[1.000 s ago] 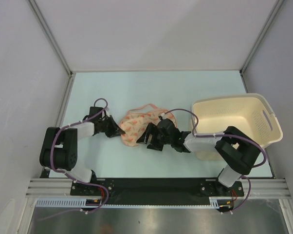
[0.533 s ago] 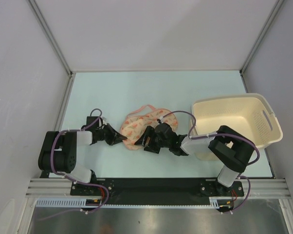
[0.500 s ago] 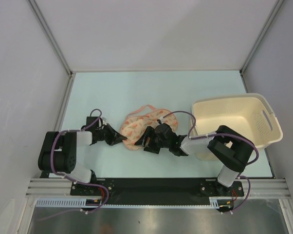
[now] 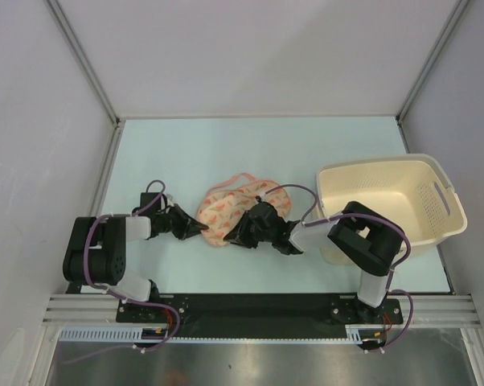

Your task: Place the bra in the laundry bag and zip it closed

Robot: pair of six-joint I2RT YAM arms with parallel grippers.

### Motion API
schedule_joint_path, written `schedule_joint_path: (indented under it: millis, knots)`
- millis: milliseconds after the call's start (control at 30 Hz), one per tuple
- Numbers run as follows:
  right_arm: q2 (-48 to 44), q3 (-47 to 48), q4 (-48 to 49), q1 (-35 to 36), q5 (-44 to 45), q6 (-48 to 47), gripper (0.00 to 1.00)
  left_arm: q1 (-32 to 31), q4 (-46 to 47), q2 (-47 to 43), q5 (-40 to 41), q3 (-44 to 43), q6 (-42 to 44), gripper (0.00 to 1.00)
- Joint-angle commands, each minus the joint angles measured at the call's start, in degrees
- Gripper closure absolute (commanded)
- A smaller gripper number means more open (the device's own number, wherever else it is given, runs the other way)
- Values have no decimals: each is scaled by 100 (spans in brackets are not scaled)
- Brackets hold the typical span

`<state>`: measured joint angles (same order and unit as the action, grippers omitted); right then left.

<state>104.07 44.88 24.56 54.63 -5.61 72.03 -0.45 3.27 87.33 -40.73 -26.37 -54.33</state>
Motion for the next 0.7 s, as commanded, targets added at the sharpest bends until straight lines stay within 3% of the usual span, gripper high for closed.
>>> schedule_joint_path:
  millis: [0, 100, 133, 233, 267, 300, 467, 567, 600, 667]
  knots:
    - [166, 363, -179, -32, 33, 118, 81, 27, -177, 127, -41, -263, 351, 96]
    - [201, 504, -434, -66, -19, 249, 91, 27, -633, 57, 152, -544, 815, 88]
    - [201, 513, -460, -75, -80, 407, 93, 27, -1052, -5, 449, -736, 992, 74]
    - [236, 697, -880, -128, -265, 724, 100, 27, -1634, -662, 1291, -844, 1503, 52]
    - [289, 793, -961, -146, -309, 890, 100, 27, -1732, -908, 1504, -826, 1643, 50]
    - [298, 855, -1040, -154, -379, 961, 100, 27, -1837, -1485, 1724, -782, 1688, 39]
    - [307, 1022, -1444, -234, -468, 1216, 100, -210, -2471, -3754, 2683, -141, 1479, 34]
    - [254, 979, -1497, -269, -494, 1305, 100, -902, -2910, -4320, 3008, -18, 1242, 37]
    - [254, 978, -1506, -269, -511, 1314, 100, -1418, -2902, -4425, 3088, 26, 1110, 41]
    - [271, 1014, -1559, -269, -512, 1323, 100, -2026, -2884, -4732, 3726, 88, 802, 42]
